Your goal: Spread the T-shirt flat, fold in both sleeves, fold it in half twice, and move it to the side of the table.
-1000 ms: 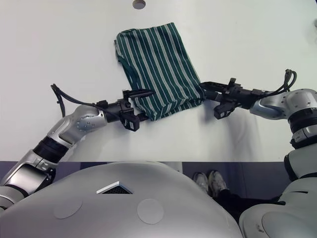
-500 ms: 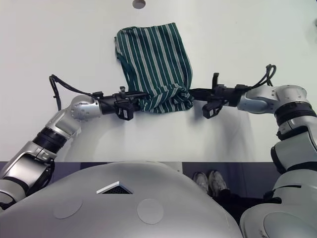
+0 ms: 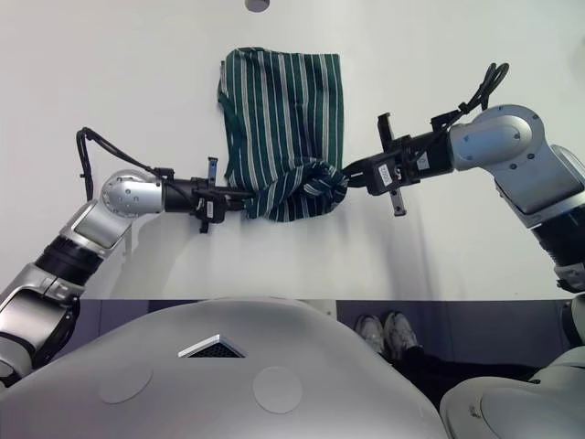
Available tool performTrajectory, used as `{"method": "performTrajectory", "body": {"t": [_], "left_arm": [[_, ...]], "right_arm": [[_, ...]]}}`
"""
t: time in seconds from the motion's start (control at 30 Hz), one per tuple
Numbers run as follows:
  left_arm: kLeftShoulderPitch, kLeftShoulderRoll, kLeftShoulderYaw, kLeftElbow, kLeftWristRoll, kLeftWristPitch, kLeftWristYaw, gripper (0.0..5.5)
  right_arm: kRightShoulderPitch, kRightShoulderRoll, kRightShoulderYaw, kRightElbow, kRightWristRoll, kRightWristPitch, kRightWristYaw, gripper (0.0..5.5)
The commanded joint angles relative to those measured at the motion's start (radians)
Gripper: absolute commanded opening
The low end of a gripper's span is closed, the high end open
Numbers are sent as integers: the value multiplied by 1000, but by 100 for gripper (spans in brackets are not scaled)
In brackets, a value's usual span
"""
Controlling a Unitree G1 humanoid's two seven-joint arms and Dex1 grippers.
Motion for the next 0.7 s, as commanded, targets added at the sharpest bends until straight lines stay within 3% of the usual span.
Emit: {"method": "performTrajectory", "body": {"t": [0.03, 0.17, 0.3, 0.43, 0.53, 0.7], "left_arm": [[37, 121, 69, -154, -156, 142, -132, 5], [122, 269, 99, -386, -372, 401, -280, 5], [161, 310, 98, -522, -516, 603, -339, 4], [105, 317, 139, -549, -642, 772, -385, 4], [-75, 267, 192, -435, -744, 922, -432, 4], [-324, 133, 201, -123, -763, 1104, -470, 4]], "right_arm": [[77, -70, -71, -41, -3, 82, 109, 2], [253, -122, -90, -83, -19, 109, 192, 1], [389, -170, -163, -294, 102, 256, 186, 1], [407, -197, -286, -409, 296, 473, 175, 1], [303, -128, -334, -302, 350, 617, 199, 1], [209, 16, -294, 82, 194, 609, 287, 1]]}}
